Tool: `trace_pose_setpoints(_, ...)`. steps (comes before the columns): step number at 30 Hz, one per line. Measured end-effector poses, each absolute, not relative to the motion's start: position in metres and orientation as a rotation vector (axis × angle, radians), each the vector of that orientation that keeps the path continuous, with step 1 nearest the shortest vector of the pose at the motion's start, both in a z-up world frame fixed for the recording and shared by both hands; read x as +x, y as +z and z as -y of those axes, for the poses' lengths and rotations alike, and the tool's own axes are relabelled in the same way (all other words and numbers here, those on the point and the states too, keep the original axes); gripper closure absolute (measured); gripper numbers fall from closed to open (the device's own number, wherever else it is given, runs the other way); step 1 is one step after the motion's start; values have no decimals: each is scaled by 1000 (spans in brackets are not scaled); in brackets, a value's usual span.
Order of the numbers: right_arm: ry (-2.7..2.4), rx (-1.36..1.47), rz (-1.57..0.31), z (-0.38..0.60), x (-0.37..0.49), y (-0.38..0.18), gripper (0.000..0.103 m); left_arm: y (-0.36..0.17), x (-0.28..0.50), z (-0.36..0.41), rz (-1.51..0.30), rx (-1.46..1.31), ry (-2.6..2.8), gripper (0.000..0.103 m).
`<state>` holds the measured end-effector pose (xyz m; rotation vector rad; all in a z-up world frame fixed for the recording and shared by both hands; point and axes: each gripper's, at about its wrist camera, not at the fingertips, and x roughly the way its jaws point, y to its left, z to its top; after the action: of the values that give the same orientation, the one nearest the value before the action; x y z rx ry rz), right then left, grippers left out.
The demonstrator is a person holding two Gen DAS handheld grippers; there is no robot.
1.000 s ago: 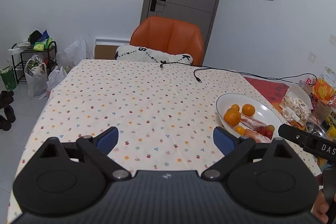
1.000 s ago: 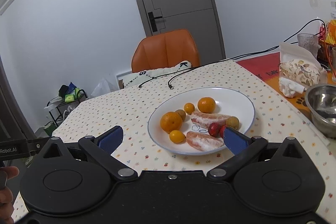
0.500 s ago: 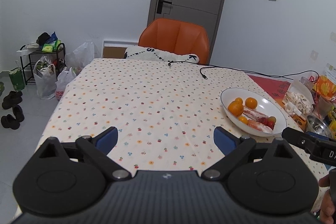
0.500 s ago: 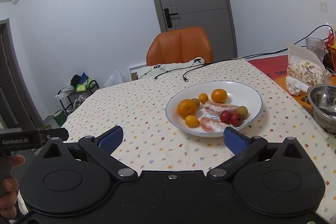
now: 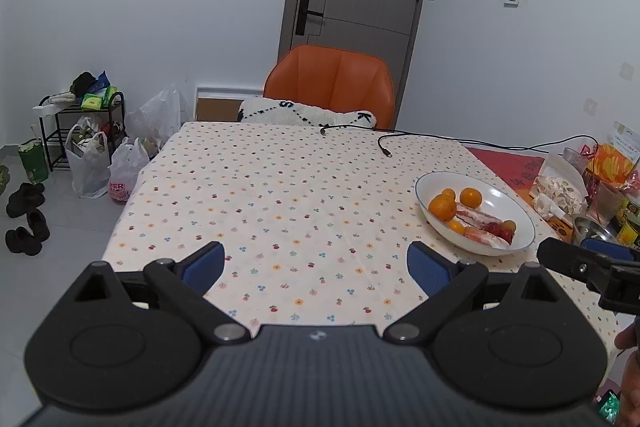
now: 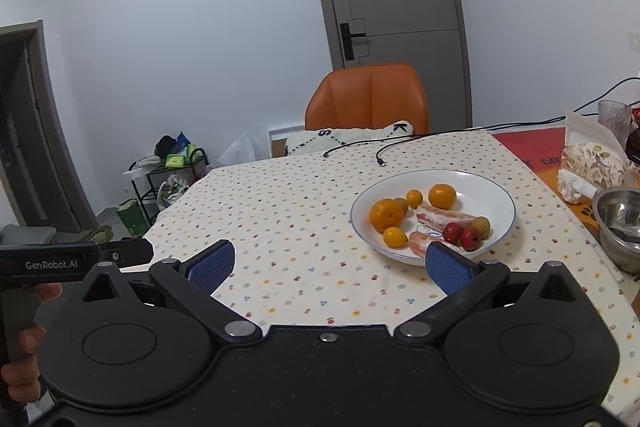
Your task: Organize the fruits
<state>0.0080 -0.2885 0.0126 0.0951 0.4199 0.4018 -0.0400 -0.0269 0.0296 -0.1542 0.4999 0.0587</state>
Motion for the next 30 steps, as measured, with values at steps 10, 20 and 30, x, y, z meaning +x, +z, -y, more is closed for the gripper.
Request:
trace_pose_setpoints(10,476,131,-436,283,-12,25,0,39,-59,14,-496,-134,88,6)
trace_pose_setpoints(20,550,89,-429,274,-35,47,0,53,-77,19,-503,-75,53,6)
trace_pose_setpoints(30,551,80,-446,271,-32,44,0,57,-81,18,-498,-73,49,6)
